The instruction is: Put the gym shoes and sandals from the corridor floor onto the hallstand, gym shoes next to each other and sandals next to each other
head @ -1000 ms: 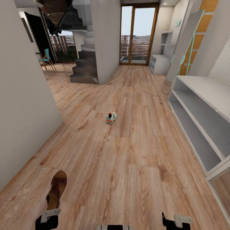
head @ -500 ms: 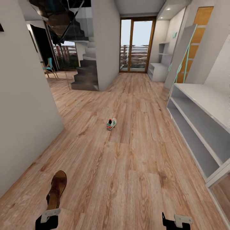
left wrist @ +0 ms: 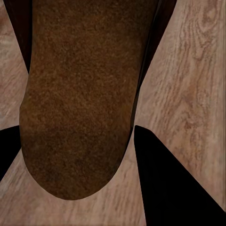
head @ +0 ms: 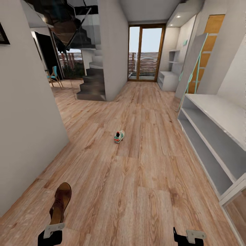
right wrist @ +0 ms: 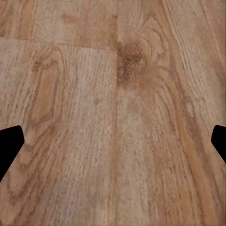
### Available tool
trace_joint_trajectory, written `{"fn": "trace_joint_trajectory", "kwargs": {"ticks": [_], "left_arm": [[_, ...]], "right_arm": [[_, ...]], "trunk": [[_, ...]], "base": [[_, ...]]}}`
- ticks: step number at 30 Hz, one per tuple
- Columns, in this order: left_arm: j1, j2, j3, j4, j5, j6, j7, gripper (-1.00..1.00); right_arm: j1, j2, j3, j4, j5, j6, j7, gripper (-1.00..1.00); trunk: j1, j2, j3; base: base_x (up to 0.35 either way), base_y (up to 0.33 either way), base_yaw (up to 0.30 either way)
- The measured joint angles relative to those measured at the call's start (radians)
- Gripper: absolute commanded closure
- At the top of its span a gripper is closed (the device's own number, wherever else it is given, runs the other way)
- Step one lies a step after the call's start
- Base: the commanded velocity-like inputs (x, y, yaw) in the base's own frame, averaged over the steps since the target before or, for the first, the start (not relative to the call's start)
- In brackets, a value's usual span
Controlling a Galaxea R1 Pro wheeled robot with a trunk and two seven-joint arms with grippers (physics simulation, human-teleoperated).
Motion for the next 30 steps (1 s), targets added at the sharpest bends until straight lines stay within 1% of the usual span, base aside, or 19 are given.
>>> {"fn": "trace_joint_trajectory", "kwargs": {"ticks": [6, 12, 17, 30], "left_arm": [[0.001, 0.000, 0.000, 0.000, 0.000, -0.003, -0.001, 1.00], [0.002, 0.000, 0.000, 0.000, 0.000, -0.030, -0.001, 1.00], [0.002, 0.000, -0.001, 0.000, 0.000, -0.039, -0.002, 1.00], [0.002, -0.003, -0.002, 0.000, 0.000, -0.040, -0.002, 1.00]], "right_arm": [[0.000, 0.000, -0.001, 0.000, 0.000, 0.000, 0.000, -1.00], [0.000, 0.000, -0.001, 0.000, 0.000, 0.000, 0.000, -1.00], [0.000, 0.000, 0.000, -0.002, -0.001, 0.000, 0.001, -1.00], [0.000, 0.001, 0.000, -0.004, -0.002, 0.001, 0.001, -1.00]], "trunk": [[0.000, 0.000, 0.010], [0.000, 0.000, 0.019], [-0.001, 0.000, 0.024], [-0.001, 0.000, 0.026]], "base": [[0.000, 0.000, 0.000], [0.052, 0.000, 0.000], [0.268, 0.037, 0.000], [0.328, 0.074, 0.000]]}}
